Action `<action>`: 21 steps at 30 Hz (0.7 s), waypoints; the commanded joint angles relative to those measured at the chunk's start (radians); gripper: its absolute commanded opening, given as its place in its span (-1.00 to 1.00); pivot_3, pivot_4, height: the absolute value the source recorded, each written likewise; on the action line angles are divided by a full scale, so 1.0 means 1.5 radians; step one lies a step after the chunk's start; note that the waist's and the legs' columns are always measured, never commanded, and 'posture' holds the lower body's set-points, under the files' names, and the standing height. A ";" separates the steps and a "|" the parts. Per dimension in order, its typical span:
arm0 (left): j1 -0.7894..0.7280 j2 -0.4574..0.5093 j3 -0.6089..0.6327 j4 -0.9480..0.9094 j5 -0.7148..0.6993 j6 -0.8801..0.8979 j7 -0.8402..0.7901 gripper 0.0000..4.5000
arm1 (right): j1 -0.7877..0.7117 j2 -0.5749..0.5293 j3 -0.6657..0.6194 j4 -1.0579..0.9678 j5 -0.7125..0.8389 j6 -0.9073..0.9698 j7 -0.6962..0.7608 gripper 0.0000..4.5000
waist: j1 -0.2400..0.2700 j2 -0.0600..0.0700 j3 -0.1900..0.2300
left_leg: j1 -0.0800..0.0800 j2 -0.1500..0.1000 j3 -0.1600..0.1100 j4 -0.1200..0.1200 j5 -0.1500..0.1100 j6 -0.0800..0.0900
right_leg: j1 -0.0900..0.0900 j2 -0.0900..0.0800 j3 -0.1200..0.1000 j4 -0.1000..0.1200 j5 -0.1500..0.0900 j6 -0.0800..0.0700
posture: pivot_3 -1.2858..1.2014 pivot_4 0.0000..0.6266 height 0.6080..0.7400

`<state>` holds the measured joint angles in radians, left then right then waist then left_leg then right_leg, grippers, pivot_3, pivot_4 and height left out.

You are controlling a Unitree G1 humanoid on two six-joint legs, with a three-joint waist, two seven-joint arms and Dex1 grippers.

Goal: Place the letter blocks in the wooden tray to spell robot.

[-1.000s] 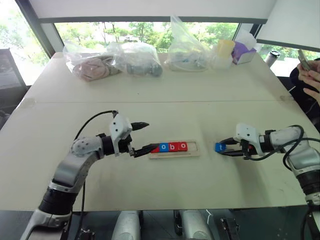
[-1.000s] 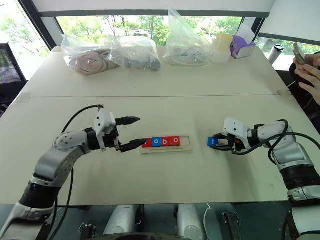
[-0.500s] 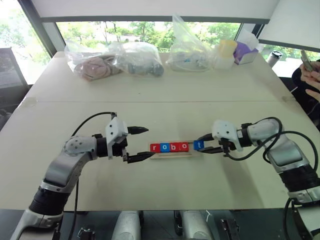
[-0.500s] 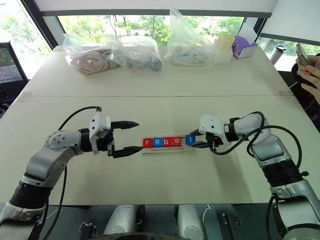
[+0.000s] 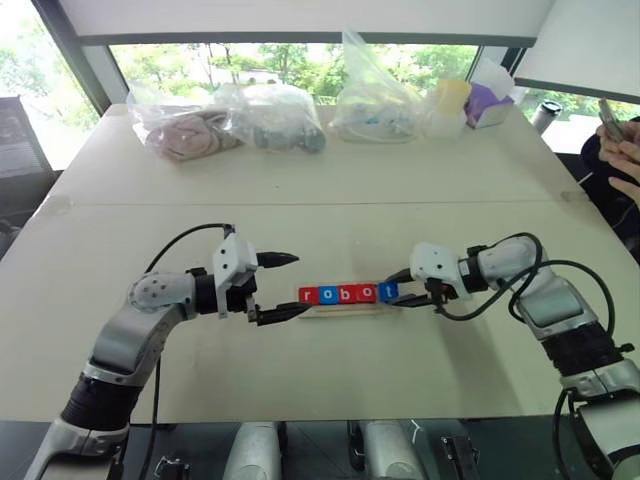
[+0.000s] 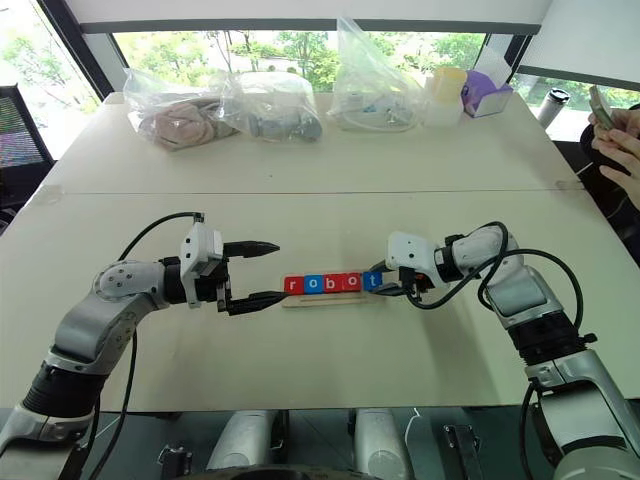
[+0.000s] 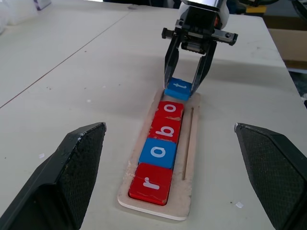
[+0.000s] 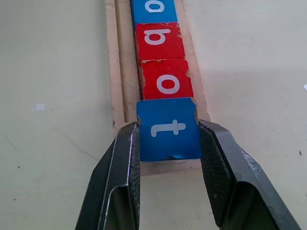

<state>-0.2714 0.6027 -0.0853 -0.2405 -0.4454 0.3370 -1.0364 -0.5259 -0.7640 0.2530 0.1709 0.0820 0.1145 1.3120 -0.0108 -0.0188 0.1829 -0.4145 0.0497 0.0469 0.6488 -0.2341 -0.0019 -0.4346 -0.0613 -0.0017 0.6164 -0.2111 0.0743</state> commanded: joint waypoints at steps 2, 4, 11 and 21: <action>-0.006 -0.006 0.005 -0.023 0.000 -0.011 0.009 1.00 | -0.018 0.004 -0.005 0.001 0.002 -0.011 0.005 -0.49 | 0.000 0.000 0.000 | 0.000 0.000 0.000 0.000 0.000 0.000 | 0.000 0.000 0.000 0.000 0.000 0.000 | 0.03 -0.52 1.00; -0.004 -0.008 0.004 -0.022 0.002 -0.012 0.010 1.00 | -0.020 0.007 -0.005 0.002 0.004 -0.007 0.004 -0.49 | 0.000 0.000 0.000 | 0.000 0.000 0.000 0.000 0.000 0.000 | 0.000 0.000 0.000 0.000 0.000 0.000 | 0.03 -0.52 1.00; -0.006 -0.013 0.002 -0.021 0.007 -0.013 0.018 1.00 | -0.024 0.011 -0.005 0.002 0.004 -0.005 0.006 -0.03 | 0.000 0.000 0.000 | 0.000 0.000 0.000 0.000 0.000 0.000 | 0.000 0.000 0.000 0.000 0.000 0.000 | 0.03 -0.52 1.00; -0.001 -0.017 0.004 -0.025 0.009 -0.011 0.026 1.00 | -0.036 0.018 -0.009 0.005 0.005 0.001 0.004 0.98 | 0.000 0.000 0.000 | 0.000 0.000 0.000 0.000 0.000 0.000 | 0.000 0.000 0.000 0.000 0.000 0.000 | 0.03 -0.52 1.00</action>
<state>-0.2708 0.5786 -0.0890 -0.2405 -0.4255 0.3353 -0.9993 -0.5548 -0.7367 0.2574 0.1844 0.0820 0.1153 1.3204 -0.0107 -0.0188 0.1829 -0.4142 0.0497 0.0469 0.6489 -0.2342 -0.0018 -0.4345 -0.0611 -0.0017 0.6168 -0.2111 0.0744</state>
